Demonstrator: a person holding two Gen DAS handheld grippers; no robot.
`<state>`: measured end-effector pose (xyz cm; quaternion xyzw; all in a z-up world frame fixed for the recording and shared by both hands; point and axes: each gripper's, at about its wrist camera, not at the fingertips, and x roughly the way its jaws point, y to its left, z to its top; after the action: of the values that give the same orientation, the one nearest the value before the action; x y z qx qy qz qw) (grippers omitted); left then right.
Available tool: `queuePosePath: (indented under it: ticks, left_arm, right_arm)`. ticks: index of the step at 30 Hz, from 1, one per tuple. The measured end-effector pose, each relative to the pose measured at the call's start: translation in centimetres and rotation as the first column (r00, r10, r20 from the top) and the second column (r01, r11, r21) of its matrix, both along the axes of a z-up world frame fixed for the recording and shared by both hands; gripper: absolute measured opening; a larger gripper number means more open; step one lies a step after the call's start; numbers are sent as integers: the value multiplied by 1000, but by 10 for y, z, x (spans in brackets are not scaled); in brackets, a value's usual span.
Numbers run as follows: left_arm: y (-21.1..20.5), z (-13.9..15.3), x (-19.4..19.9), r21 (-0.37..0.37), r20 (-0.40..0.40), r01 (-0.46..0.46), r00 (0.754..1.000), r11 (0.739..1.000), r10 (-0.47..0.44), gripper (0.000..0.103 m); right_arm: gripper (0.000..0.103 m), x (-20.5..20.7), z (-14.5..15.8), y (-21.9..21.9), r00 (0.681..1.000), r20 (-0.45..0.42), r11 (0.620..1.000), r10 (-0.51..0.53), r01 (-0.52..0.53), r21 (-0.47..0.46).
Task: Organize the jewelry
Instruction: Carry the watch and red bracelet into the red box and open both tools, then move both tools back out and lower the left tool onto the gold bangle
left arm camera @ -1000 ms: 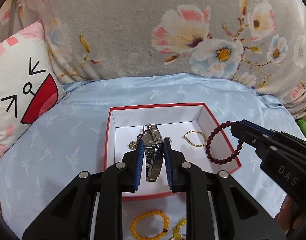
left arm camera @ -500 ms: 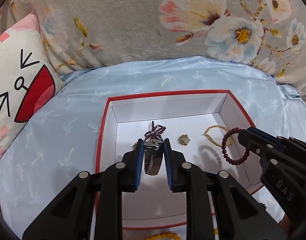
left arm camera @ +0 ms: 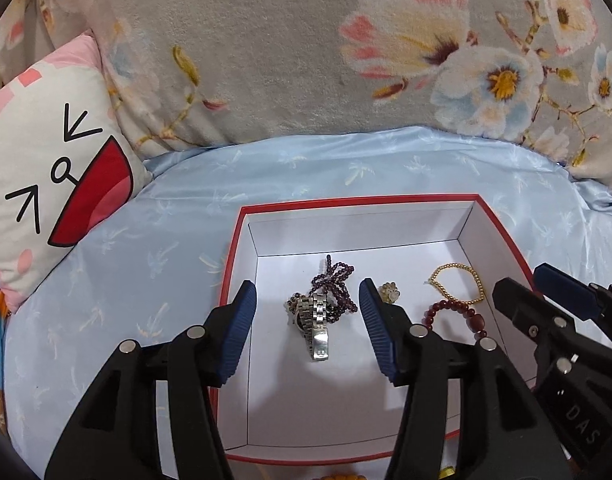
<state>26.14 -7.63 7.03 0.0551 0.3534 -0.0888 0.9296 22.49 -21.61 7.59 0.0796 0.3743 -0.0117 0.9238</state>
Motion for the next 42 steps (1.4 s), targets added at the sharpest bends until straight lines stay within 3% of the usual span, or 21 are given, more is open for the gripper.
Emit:
queuePosePath:
  ticks: [20,25,31,42]
  left_arm:
    - [8,19,-66,-17,13,22,1000,1000,-22,51]
    - [12,17,-82,-17,4,24,1000,1000,-24,56]
    - [30,1,-104,-26,-38,6,999,1000,-7,57]
    - [74,-52,-149,-20,-165,-46,985,999,42,57]
  right_arm:
    - [50,-77,16,11,1000,27,1000,-9,9,2]
    - [51,-93,16,13,1000,20,1000,-10,10,7]
    - [51,-117,8,7,1000,1,1000,-27,27,4]
    - [51,-166,-35,-4,992,-112,997,-65,69,34]
